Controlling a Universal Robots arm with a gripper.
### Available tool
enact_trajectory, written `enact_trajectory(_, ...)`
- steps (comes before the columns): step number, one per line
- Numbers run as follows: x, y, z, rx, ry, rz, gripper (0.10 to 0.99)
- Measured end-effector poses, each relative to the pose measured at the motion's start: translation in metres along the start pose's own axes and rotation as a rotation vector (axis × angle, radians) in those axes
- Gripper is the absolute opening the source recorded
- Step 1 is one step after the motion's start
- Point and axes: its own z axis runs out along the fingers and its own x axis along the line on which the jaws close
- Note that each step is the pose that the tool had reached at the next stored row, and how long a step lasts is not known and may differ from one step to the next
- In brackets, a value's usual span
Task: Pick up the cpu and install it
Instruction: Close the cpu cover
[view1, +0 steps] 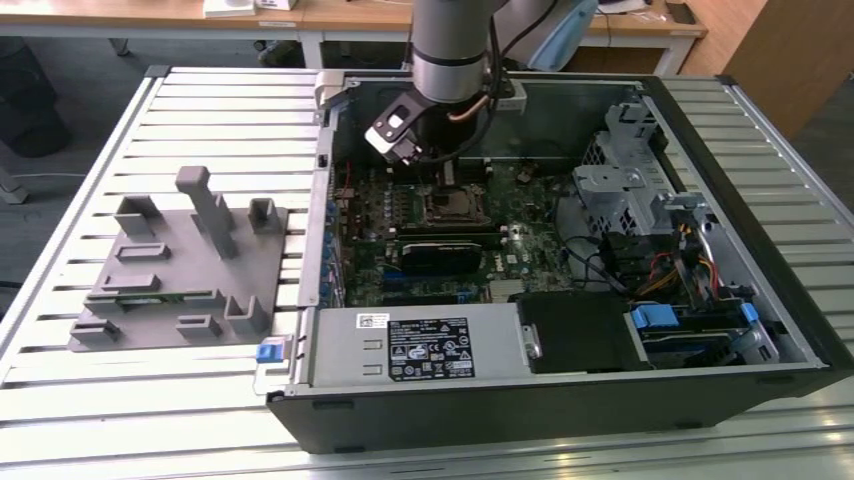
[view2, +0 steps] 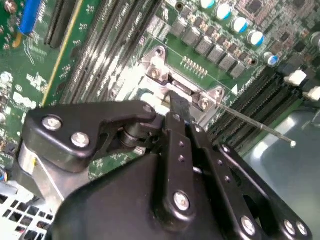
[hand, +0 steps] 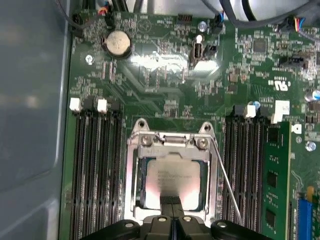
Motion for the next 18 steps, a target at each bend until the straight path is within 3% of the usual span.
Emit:
enact_trajectory(4,0.0001,0.0007,-0.0016,0.0,0.0005,0.0,0.106)
enact_trajectory(9,-0.0004,0.0011,-0.0126,0.0,-0.0001,0.0,0.106)
enact_trajectory(18,-0.0007,0.0098,-0.0123,0.0,0.0001,0.0,0.106)
